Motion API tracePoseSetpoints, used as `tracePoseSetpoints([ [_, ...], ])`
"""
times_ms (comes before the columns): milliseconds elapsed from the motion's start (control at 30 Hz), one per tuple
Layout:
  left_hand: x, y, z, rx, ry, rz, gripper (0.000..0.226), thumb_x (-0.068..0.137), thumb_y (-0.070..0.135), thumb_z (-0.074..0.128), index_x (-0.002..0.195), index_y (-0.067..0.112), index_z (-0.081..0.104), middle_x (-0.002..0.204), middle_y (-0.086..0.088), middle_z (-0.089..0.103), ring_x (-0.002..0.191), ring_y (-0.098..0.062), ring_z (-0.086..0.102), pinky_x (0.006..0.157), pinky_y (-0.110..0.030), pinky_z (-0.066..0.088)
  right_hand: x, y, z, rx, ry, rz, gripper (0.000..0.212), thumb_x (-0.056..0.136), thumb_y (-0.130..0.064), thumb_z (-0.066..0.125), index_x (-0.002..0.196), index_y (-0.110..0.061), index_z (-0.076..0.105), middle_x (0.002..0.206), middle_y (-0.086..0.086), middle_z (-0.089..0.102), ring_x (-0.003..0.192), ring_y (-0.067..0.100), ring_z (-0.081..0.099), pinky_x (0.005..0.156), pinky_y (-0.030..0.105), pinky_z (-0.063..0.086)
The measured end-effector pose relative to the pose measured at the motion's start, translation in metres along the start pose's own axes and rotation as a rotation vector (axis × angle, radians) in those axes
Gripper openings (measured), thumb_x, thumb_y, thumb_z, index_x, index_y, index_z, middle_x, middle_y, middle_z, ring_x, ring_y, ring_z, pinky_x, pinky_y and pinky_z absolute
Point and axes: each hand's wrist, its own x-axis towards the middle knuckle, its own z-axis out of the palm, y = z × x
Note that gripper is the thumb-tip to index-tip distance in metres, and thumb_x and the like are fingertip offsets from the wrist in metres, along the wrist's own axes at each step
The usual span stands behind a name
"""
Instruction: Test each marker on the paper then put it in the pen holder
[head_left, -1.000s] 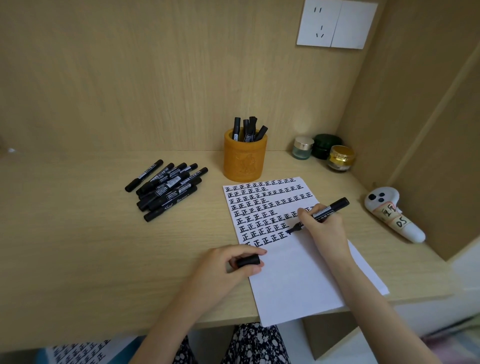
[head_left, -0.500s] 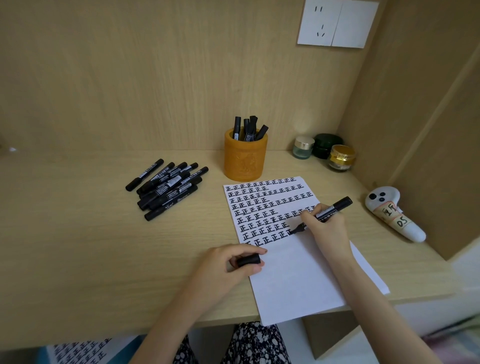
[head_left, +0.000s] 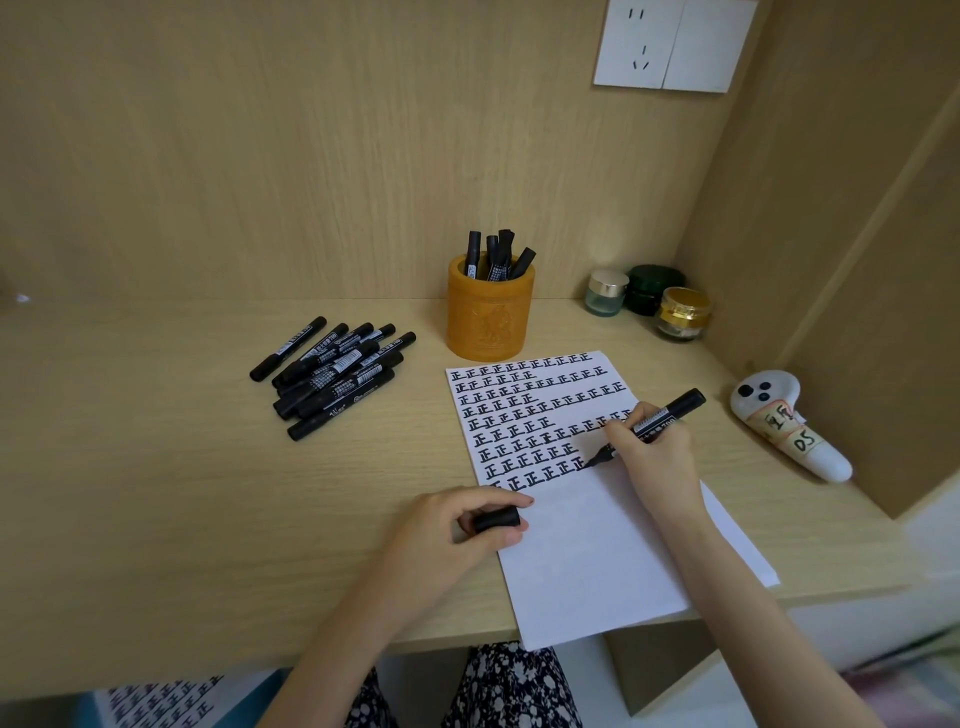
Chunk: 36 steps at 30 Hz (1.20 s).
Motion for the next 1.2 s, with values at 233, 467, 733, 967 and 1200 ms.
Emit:
tracePoseSetpoints([
  [233, 0.0, 0.001, 0.0, -0.001, 0.003, 0.006, 0.026, 0.081, 0.03, 0.069, 0.102, 0.045, 0.067, 0.095, 0.028, 0.069, 0.093, -0.003, 0.062, 0.09, -0.02, 0.048, 0.002, 0.003, -0.001, -0.002, 0.019, -0.004, 0.026, 0.083, -0.001, 0.059, 0.062, -0.006, 0.045, 0.058, 0.009, 0.042, 0.046, 0.007, 0.033, 0.045, 0.017, 0.028],
  [467, -0.001, 0.002, 0.0, -0.009, 0.002, 0.002, 0.027, 0.081, 0.03, 0.069, 0.105, 0.043, 0.066, 0.095, 0.027, 0.069, 0.093, -0.001, 0.062, 0.091, -0.022, 0.049, 0.004, 0.005, -0.001, 0.098, 0.049, 0.022, 0.029, 0.084, -0.004, 0.061, 0.062, -0.011, 0.045, 0.049, -0.007, 0.04, 0.045, 0.004, 0.033, 0.048, 0.018, 0.03],
  [733, 0.0, 0.004, -0.003, -0.139, 0.073, 0.023, 0.029, 0.082, 0.024, 0.068, 0.103, 0.044, 0.067, 0.099, 0.02, 0.071, 0.097, -0.004, 0.065, 0.092, -0.028, 0.051, -0.005, -0.013, -0.004, 0.314, -0.057, 0.016, 0.03, 0.086, -0.029, 0.069, 0.068, -0.012, 0.053, 0.048, -0.007, 0.042, 0.048, 0.008, 0.039, 0.048, 0.012, 0.034],
  [967, 0.004, 0.005, -0.005, -0.239, 0.217, -0.016, 0.035, 0.076, 0.022, 0.073, 0.108, 0.03, 0.061, 0.094, 0.012, 0.073, 0.091, -0.002, 0.067, 0.086, -0.021, 0.048, -0.027, -0.04, 0.012, 0.434, -0.209, 0.071, 0.033, 0.084, -0.018, 0.07, 0.063, -0.016, 0.045, 0.045, -0.002, 0.04, 0.041, 0.012, 0.038, 0.041, 0.017, 0.031],
  [1200, 0.003, 0.008, -0.007, -0.308, 0.241, -0.038, 0.026, 0.074, 0.021, 0.076, 0.094, 0.018, 0.059, 0.091, 0.009, 0.074, 0.089, -0.009, 0.069, 0.09, -0.033, 0.05, -0.044, -0.05, 0.031, 0.44, -0.221, 0.053, 0.04, 0.086, -0.009, 0.068, 0.058, -0.014, 0.04, 0.04, -0.005, 0.034, 0.037, 0.011, 0.03, 0.04, 0.019, 0.028],
])
